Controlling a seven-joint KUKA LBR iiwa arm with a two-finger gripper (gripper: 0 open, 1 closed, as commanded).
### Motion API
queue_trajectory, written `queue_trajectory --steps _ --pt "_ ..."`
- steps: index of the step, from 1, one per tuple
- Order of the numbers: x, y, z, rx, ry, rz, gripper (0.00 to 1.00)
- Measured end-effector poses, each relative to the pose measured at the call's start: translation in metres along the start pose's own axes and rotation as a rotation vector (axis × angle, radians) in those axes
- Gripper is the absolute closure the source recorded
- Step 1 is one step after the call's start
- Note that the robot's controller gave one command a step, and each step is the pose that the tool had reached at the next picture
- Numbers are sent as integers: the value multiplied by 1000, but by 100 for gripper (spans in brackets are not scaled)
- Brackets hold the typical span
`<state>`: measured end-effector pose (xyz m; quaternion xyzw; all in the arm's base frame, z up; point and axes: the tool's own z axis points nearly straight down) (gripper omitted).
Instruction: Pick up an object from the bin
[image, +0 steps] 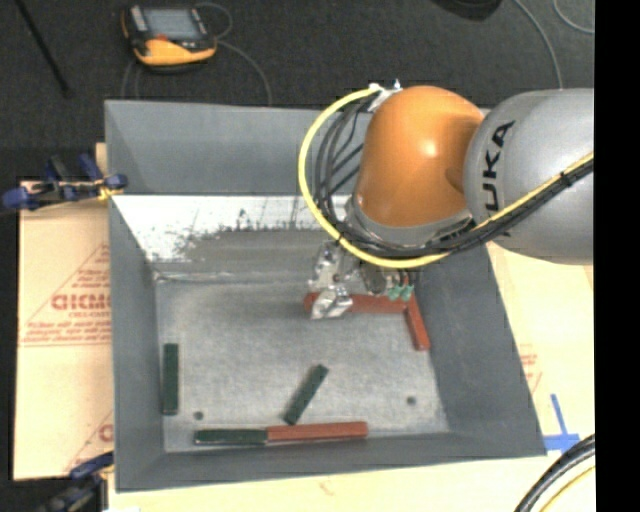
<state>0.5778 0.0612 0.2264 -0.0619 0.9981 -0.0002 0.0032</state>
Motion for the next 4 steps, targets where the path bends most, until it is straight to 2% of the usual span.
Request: queue_trajectory --steps 1,2,3,4 --pt "1 0 1 -1 2 1 100" --pt "-5 -1 23 -1 1 -2 100" --pt "-43 -51 78 0 -8 -66 100" --pt "-23 -39 115 2 5 70 100"
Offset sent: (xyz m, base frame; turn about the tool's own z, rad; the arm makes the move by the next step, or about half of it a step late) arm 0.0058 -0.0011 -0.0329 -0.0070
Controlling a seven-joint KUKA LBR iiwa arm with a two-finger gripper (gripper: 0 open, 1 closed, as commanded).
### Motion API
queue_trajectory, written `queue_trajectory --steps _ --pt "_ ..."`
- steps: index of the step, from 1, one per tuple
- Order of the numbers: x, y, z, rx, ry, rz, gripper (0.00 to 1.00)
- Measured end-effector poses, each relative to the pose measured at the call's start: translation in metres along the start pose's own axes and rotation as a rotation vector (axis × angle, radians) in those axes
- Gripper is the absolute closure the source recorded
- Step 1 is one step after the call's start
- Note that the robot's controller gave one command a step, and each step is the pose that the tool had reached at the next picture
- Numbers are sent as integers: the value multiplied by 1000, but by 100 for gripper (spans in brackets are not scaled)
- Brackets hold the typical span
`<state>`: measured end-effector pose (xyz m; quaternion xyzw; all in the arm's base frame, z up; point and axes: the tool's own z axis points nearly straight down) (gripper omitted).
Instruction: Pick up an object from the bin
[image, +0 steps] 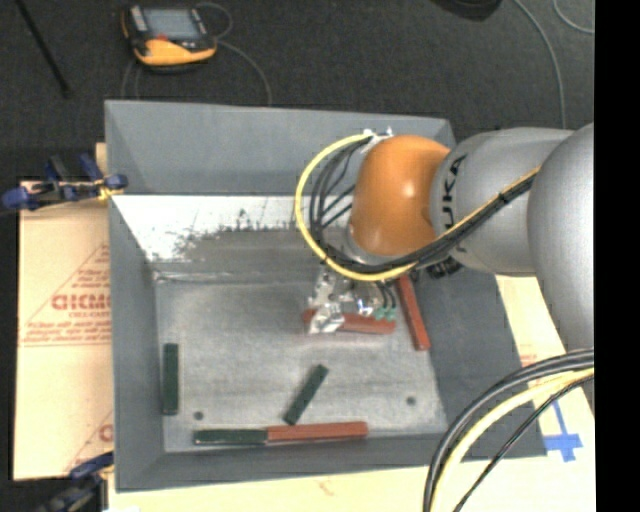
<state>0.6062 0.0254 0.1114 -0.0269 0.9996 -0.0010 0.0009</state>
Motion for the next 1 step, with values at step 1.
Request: queue_trajectory --steps 1 --pt "8 14 -11 -6 2 187 100"
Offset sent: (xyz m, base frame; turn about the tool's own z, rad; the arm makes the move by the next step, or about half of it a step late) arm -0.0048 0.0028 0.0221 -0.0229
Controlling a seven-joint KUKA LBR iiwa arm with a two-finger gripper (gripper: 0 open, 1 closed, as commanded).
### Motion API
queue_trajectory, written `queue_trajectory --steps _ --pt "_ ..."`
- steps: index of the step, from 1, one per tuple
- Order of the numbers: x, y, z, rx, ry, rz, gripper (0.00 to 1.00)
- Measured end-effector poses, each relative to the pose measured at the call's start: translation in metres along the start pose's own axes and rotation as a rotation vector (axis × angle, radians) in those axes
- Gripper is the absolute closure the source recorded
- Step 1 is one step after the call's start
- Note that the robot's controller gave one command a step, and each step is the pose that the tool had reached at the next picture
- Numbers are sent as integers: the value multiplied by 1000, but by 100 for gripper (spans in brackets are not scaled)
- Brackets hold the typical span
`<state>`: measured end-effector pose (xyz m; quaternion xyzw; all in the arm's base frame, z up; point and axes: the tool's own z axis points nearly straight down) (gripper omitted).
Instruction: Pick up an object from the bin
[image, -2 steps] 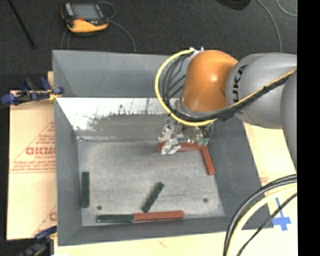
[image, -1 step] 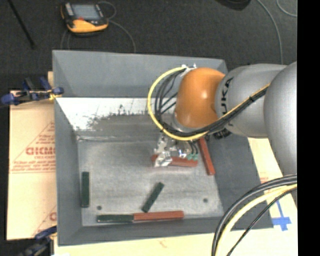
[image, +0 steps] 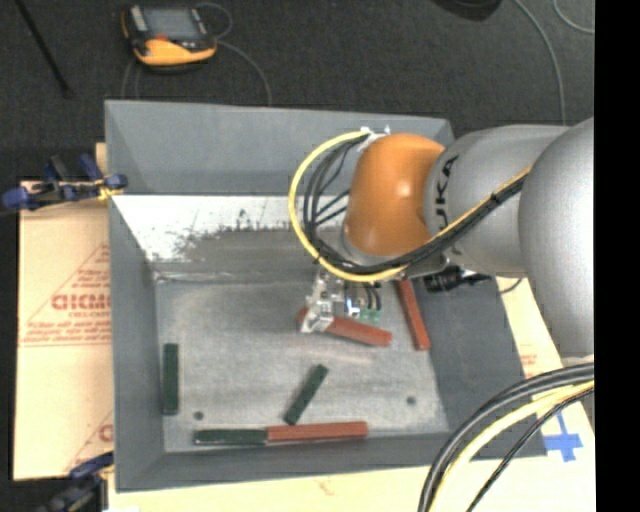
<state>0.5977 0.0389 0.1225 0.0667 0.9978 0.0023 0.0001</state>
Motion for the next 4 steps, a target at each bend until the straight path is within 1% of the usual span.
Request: queue_trajectory --steps 1,2,3,4 --pt "-6 -16 -9 7 -4 -189 100" --pt "-12 -10 -17 3 -4 -119 100" --pt "-12 -12 -16 5 -5 -130 100" --pt "-8 -11 -29 5 -2 -141 100"
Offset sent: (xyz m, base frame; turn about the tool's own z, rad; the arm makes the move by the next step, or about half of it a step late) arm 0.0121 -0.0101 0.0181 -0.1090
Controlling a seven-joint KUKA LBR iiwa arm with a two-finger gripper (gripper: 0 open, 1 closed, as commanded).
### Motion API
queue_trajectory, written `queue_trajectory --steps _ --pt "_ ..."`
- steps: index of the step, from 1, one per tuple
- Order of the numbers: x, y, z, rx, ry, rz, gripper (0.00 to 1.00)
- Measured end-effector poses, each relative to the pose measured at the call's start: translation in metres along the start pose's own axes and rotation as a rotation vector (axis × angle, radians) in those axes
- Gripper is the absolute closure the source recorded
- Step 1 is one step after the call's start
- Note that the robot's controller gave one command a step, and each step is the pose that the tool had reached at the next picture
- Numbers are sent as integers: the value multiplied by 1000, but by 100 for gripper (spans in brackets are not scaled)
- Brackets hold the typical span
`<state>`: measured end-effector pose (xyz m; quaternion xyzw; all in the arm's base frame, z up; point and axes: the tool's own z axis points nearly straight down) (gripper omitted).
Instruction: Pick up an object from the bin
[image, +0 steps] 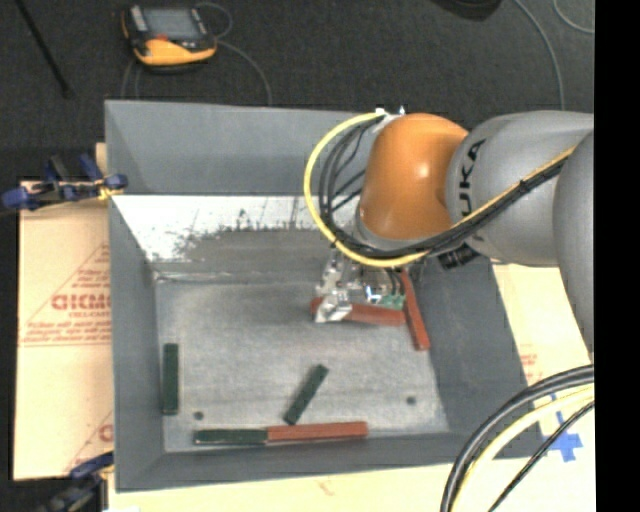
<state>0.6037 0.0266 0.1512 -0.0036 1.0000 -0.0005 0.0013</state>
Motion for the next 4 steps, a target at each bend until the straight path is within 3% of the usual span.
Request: queue_trajectory --steps 1,2,3,4 --pt "10 -6 -79 0 -9 -1 0" --pt "11 -6 -74 0 -1 -1 0" --pt "15 -18 -31 -1 -10 5 0" --pt "21 -33 72 -3 3 -74 100"
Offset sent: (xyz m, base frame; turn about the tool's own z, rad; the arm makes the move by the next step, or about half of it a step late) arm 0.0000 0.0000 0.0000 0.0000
